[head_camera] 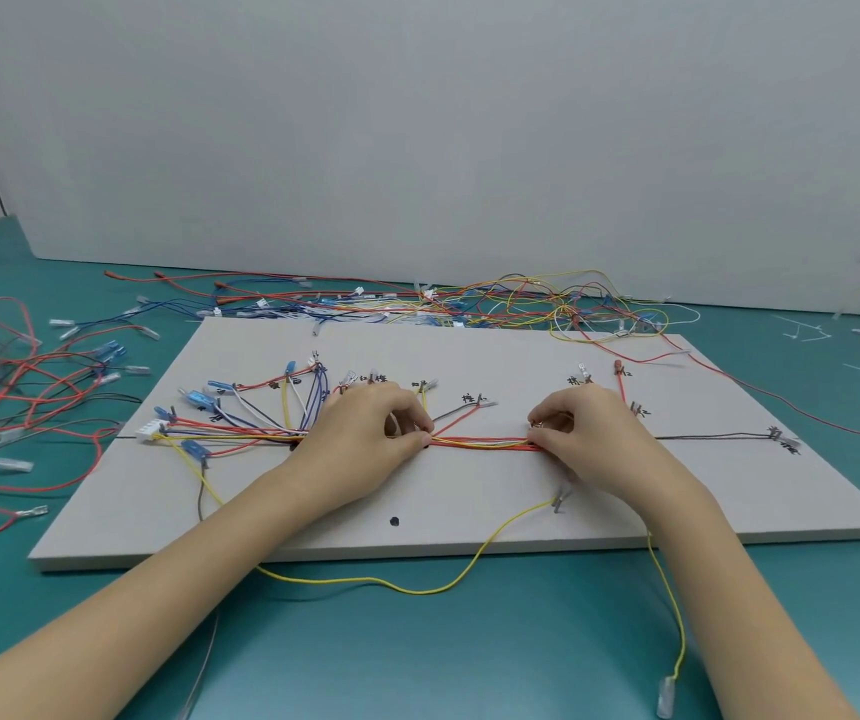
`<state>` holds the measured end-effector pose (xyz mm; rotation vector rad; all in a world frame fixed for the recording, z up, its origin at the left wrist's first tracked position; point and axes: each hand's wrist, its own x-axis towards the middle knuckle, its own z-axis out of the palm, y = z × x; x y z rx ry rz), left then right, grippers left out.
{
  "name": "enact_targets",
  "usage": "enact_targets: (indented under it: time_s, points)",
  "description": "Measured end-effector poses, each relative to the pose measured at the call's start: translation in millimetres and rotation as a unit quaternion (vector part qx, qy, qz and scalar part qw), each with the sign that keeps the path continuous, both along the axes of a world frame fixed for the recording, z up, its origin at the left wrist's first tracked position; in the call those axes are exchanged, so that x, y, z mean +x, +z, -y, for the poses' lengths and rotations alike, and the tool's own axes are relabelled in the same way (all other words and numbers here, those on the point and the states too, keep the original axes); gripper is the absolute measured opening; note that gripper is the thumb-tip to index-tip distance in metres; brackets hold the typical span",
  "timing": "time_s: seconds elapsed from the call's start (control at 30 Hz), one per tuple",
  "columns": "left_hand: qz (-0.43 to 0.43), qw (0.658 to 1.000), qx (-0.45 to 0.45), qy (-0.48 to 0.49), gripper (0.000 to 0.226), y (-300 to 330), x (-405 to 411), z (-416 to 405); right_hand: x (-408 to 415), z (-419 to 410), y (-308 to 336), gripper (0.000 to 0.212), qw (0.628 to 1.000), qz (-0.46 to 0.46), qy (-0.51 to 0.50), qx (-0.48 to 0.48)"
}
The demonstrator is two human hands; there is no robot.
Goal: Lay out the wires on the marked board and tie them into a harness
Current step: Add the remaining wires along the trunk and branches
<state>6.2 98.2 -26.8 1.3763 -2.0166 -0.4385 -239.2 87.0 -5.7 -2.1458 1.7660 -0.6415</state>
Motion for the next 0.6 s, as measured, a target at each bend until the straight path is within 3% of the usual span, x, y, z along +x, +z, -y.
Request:
enact_targets:
  time_s: [0.23,0.6]
  points:
    - [0.032,0.999,-0.002,-0.027,0.005,4.3,-1.7,3.7,-3.6,1.1,-0.8,0.003,0.999,0.024,0.024,0.02]
    - [0.036,0.998,0.029,-0.044,0.009,5.0,-0.1,9.1,-5.8,4.7,-7.7,0.008,0.999,0.028,0.032,0.016]
